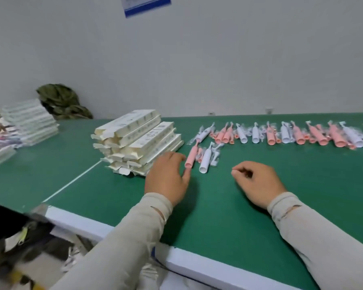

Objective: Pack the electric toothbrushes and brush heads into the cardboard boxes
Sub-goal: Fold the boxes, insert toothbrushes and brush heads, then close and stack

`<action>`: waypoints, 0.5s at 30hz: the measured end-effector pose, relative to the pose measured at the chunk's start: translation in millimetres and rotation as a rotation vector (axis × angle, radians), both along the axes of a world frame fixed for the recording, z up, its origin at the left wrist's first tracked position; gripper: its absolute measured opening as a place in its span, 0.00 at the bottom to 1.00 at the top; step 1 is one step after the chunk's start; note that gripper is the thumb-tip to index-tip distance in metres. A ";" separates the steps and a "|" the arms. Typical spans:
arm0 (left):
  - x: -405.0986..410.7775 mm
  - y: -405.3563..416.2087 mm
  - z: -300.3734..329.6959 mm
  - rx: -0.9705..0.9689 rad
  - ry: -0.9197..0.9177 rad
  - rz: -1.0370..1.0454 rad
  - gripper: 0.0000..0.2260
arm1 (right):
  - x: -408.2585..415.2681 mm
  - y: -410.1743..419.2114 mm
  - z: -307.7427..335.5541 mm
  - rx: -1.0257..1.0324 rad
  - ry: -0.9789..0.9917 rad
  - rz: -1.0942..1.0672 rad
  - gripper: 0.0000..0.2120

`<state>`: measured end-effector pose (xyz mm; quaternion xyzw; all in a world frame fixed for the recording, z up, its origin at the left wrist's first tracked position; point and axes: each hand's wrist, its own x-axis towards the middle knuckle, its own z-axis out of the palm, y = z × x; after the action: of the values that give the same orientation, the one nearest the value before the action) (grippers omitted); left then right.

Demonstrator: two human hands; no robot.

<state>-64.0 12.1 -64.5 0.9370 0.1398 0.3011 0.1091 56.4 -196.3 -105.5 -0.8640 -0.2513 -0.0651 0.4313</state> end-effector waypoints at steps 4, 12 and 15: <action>4.7 51.4 27.0 0.244 0.077 0.323 0.19 | -2.3 -3.4 -1.9 0.031 0.012 0.011 0.10; 14.4 79.8 31.7 0.334 0.278 0.576 0.12 | -2.6 -4.4 -1.1 0.127 0.062 0.005 0.08; 16.6 82.3 28.9 0.299 0.189 0.512 0.13 | -1.8 -7.0 -0.3 0.147 0.068 -0.003 0.08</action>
<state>-47.4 94.4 -35.5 0.9007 0.3351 0.2475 -0.1229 54.7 -203.3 -105.9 -0.8322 -0.2296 -0.0548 0.5018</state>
